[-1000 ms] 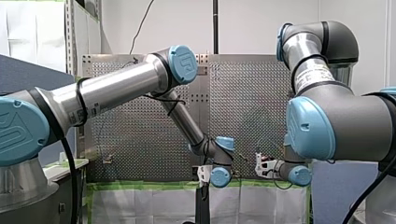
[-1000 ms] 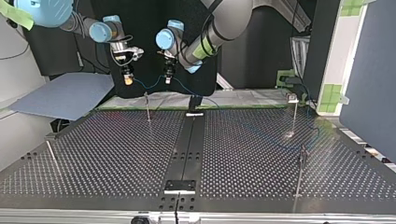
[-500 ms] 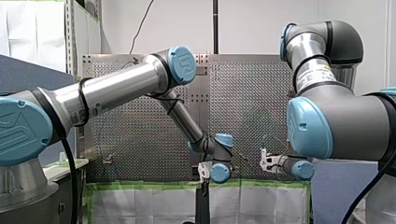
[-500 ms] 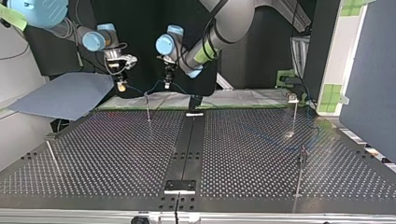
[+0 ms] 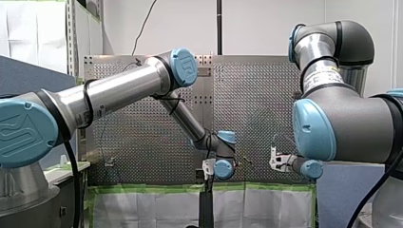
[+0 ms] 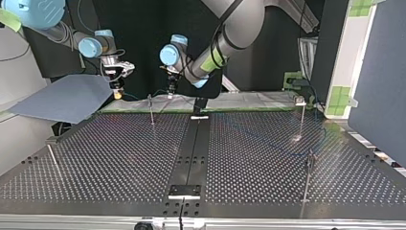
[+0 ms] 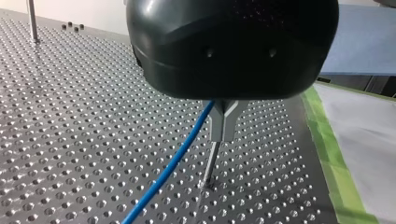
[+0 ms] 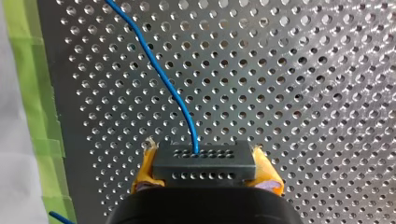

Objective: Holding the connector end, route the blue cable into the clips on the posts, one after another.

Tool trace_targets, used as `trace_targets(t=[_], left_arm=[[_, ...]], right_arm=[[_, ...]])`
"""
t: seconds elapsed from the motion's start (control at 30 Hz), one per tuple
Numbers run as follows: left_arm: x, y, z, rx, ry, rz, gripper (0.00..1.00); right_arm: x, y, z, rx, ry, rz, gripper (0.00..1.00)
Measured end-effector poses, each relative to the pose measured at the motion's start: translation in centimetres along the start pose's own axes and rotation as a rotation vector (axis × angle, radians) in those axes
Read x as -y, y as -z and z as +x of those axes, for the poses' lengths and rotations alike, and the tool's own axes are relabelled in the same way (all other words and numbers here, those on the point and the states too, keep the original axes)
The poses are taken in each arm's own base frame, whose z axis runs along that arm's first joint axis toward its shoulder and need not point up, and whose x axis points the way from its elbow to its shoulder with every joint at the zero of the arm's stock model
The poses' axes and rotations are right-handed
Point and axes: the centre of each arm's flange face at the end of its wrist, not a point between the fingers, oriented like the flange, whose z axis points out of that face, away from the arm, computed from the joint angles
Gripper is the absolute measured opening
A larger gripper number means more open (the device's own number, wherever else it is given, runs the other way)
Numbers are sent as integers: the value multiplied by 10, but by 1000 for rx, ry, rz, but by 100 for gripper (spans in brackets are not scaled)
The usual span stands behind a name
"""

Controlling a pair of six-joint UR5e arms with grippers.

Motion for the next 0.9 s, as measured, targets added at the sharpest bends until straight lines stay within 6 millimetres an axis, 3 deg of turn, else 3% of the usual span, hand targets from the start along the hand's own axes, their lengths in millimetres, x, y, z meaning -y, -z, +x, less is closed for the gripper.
trace_targets(t=[0.47,0.9], left_arm=[[-13,-12,-4,-3,0,0,0],[10,-5,-7,-14,-13,48,0]], right_arm=[[-14,-13,9,-13,-6,-14,0],[-25,-16,13,-23,-9,-19,0]])
